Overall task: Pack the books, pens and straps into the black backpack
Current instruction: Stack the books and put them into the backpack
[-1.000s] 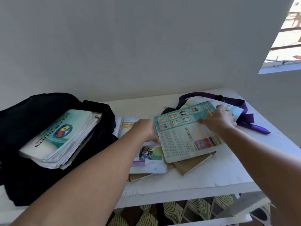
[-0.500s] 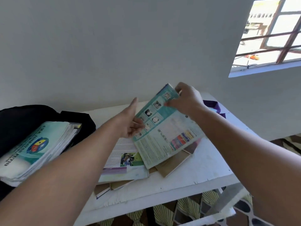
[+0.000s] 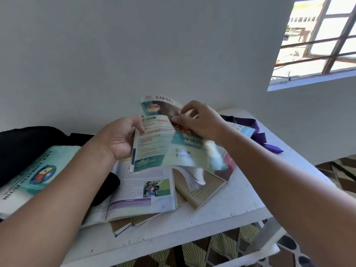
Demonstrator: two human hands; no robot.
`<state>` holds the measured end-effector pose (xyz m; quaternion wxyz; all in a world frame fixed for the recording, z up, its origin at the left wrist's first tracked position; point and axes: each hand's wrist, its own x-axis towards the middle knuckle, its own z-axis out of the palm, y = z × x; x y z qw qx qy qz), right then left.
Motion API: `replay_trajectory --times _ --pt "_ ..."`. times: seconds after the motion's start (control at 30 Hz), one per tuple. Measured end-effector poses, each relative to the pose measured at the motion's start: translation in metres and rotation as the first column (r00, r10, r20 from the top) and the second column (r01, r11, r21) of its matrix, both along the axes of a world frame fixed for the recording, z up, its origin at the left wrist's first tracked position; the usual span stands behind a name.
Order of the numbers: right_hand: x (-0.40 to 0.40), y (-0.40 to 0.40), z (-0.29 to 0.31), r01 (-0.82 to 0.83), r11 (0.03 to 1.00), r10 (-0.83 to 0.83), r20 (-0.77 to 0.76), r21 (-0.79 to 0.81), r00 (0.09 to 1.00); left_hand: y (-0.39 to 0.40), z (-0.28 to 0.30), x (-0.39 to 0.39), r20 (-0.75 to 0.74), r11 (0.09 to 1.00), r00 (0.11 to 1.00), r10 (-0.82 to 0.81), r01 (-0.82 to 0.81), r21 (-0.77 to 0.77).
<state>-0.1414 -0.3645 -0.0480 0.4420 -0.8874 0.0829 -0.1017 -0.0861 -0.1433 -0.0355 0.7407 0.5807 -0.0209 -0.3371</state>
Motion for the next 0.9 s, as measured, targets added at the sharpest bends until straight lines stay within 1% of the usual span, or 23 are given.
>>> replay_trajectory --times 0.03,0.07,0.1,0.13,0.17,0.2,0.23,0.27,0.3,0.33,0.37,0.43,0.5,0.6,0.67,0.7,0.73,0.77,0.8,0.83,0.87,0.9 --pt "0.0 -0.006 -0.01 0.129 0.991 -0.128 -0.049 0.02 0.991 0.008 -0.005 0.006 0.016 0.999 0.999 0.031 -0.031 -0.02" --pt "0.0 -0.012 -0.019 0.211 0.97 -0.193 -0.137 0.124 0.972 0.014 -0.01 0.009 0.009 0.997 0.998 0.064 -0.064 -0.035" --pt "0.0 -0.016 -0.027 0.228 0.938 -0.172 -0.221 0.261 0.96 0.02 -0.016 0.011 0.015 0.996 0.997 0.082 -0.081 -0.033" --pt "0.001 -0.021 -0.035 0.195 0.89 -0.079 -0.282 0.413 0.956 0.025 -0.021 0.012 0.023 0.996 0.996 0.085 -0.085 -0.02" --pt "0.001 -0.026 -0.041 0.13 0.818 0.065 -0.315 0.561 0.947 0.027 -0.026 0.012 0.019 0.997 0.997 0.08 -0.08 -0.008" --pt "-0.001 -0.028 -0.045 0.082 0.724 0.188 -0.31 0.685 0.932 0.026 -0.031 0.01 0.008 0.996 0.996 0.084 -0.084 0.012" --pt "-0.003 -0.028 -0.047 0.068 0.634 0.251 -0.289 0.77 0.924 0.026 -0.038 0.011 -0.005 0.995 0.996 0.086 -0.085 0.041" --pt "-0.004 -0.029 -0.051 0.078 0.589 0.255 -0.277 0.804 0.926 0.024 -0.045 0.012 -0.018 0.995 0.997 0.078 -0.076 0.071" --pt "-0.005 -0.031 -0.055 0.094 0.606 0.216 -0.276 0.79 0.937 0.02 -0.052 0.012 -0.032 0.994 0.998 0.061 -0.058 0.097" --pt "-0.005 -0.033 -0.06 0.121 0.658 0.146 -0.283 0.744 0.948 0.016 -0.06 0.011 -0.037 0.99 0.998 0.046 -0.04 0.135" --pt "-0.005 -0.034 -0.065 0.156 0.731 0.066 -0.296 0.665 0.953 0.011 -0.068 0.012 -0.009 0.977 1.0 0.023 -0.021 0.213" --pt "-0.005 -0.038 -0.074 0.218 0.849 -0.067 -0.311 0.481 0.948 0.0 -0.081 0.011 0.127 0.899 0.989 -0.075 0.012 0.439" --pt "-0.005 -0.042 -0.081 0.257 0.905 -0.155 -0.3 0.338 0.941 -0.01 -0.09 0.009 0.242 0.795 0.952 -0.186 0.002 0.606" --pt "-0.002 -0.046 -0.091 0.276 0.948 -0.225 -0.277 0.157 0.934 -0.022 -0.095 0.007 0.328 0.684 0.904 -0.275 -0.057 0.728" --pt "-0.003 -0.043 -0.092 0.263 0.965 -0.251 -0.298 -0.002 0.921 -0.023 -0.096 0.006 0.397 0.557 0.829 -0.394 -0.128 0.821" --pt "-0.003 -0.042 -0.093 0.268 0.957 -0.289 -0.303 -0.109 0.908 -0.022 -0.096 0.005 0.418 0.497 0.79 -0.448 -0.169 0.851" --pt "-0.003 -0.041 -0.093 0.273 0.935 -0.33 -0.279 -0.224 0.902 -0.02 -0.096 0.003 0.433 0.455 0.758 -0.487 -0.202 0.867" --pt "-0.003 -0.038 -0.092 0.275 0.914 -0.35 -0.236 -0.299 0.906 -0.016 -0.096 0.003 0.44 0.427 0.735 -0.517 -0.224 0.876" --pt "-0.004 -0.031 -0.087 0.263 0.91 -0.33 -0.179 -0.32 0.927 -0.009 -0.097 0.003 0.449 0.403 0.71 -0.542 -0.249 0.881" --pt "-0.004 -0.024 -0.083 0.228 0.929 -0.277 -0.141 -0.293 0.95 -0.001 -0.096 0.005 0.458 0.373 0.68 -0.572 -0.282 0.884" --pt "-0.003 -0.014 -0.079 0.161 0.958 -0.192 -0.115 -0.235 0.975 0.009 -0.096 0.007 0.462 0.336 0.646 -0.608 -0.318 0.887" --pt "-0.001 -0.001 -0.076 0.066 0.981 -0.09 -0.125 -0.184 0.988 0.021 -0.095 0.01 0.453 0.289 0.61 -0.65 -0.353 0.89"
